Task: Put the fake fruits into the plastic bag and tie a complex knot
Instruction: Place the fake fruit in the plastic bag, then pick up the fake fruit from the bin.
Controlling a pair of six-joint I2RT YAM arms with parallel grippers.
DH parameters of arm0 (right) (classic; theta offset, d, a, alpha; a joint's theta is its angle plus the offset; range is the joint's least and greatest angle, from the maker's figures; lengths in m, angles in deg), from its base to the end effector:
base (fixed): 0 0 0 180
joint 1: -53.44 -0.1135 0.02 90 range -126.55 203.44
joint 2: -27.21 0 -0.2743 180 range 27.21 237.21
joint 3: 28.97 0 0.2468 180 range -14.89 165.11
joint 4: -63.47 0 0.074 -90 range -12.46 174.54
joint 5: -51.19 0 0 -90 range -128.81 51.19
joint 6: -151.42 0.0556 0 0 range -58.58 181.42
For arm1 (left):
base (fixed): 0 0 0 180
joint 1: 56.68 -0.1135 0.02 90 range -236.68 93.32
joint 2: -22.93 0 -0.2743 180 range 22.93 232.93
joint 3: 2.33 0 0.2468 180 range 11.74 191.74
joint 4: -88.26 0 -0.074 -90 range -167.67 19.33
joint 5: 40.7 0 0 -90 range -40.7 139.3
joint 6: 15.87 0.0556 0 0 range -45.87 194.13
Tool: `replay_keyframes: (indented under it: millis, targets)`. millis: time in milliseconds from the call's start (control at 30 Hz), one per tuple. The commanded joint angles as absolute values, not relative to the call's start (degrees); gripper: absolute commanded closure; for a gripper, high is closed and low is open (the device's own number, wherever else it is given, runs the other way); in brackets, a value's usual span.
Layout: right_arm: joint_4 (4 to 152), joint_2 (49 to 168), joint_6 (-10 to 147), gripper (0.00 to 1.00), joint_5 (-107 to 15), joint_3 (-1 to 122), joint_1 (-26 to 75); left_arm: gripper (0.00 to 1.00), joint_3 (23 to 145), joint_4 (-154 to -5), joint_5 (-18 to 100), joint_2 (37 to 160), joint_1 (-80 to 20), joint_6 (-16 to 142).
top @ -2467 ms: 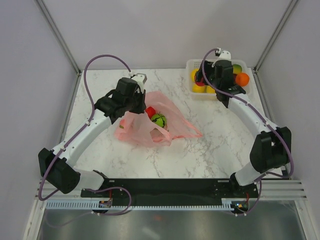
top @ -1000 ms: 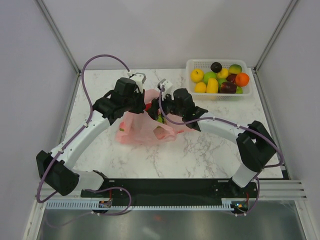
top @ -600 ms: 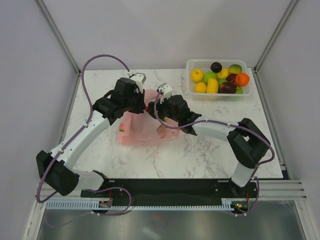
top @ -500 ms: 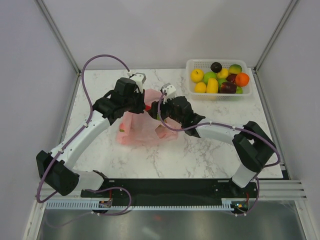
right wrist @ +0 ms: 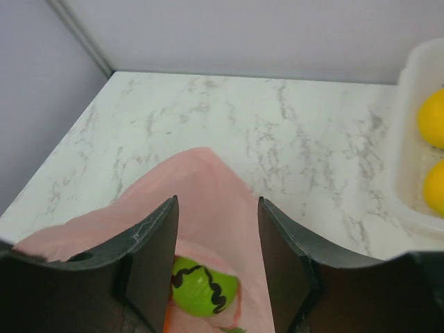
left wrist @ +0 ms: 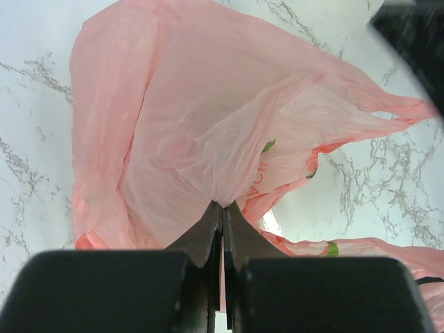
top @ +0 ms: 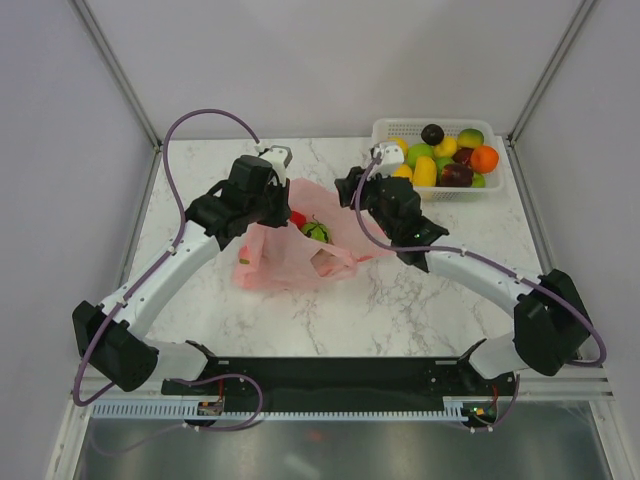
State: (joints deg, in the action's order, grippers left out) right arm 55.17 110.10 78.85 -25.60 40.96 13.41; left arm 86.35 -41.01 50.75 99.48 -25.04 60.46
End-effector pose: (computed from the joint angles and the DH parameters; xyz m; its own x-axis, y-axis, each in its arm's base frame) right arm 0.2794 0.2181 0.3199 -0.1947 0.2173 -0.9565 -0.4124 0.8666 0.2808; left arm 0.2551 -0.1555 0.3513 -0.6361 0.1144 -0.7631 0.3677 0.9144 -0.1694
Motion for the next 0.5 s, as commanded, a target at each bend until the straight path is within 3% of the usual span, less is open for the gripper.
replay_keyframes:
  millis: [0,300,467]
  targets:
    - [65.7,109.8,84.1,0.43,-19.1,47.8,19.6,0.98,86.4,-42.3,51.6,98.2,-24.8,61.2]
    - [84.6,125.4,86.3,0.41,-11.3,64.9,30.5,0.98,86.6,-42.0,51.7,98.2,-24.7,62.4]
    - [90.8,134.9,87.7,0.32,-12.2,73.8,32.3,0.98,86.5,-42.0,51.8,98.1,-24.5,62.9]
